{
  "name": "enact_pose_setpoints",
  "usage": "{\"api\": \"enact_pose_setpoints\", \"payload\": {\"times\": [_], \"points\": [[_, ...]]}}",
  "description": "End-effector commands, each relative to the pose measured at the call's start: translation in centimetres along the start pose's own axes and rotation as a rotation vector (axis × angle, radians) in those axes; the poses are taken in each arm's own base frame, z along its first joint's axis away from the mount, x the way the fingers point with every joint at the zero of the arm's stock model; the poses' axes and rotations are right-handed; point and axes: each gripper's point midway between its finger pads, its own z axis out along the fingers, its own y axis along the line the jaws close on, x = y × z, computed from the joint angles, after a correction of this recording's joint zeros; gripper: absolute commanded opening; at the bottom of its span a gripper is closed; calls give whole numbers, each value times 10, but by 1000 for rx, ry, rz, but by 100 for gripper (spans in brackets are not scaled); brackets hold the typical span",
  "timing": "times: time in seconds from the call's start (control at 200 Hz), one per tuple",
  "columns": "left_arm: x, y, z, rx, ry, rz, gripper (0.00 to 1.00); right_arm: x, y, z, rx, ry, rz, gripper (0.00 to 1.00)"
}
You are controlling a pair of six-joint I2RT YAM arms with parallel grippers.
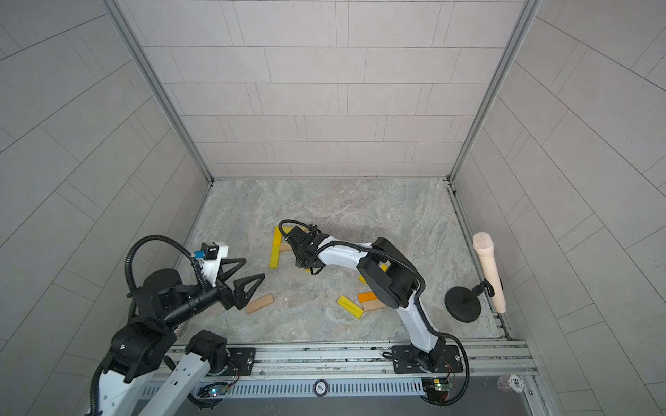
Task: Assemble the number 8 with building blocks
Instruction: Assemble the building block at the center of the board.
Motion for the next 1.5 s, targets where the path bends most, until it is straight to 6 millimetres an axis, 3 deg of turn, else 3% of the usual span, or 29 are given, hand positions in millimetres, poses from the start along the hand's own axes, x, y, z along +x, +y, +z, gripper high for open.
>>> {"api": "enact_pose_setpoints", "payload": {"times": [0.0,1.491], "points": [[0,-1,-1,7,-1,13,100,5,-11,1,28,18,42,37],[1,-1,-1,4,-2,17,100,1,5,8,-29,17,55,32]]}}
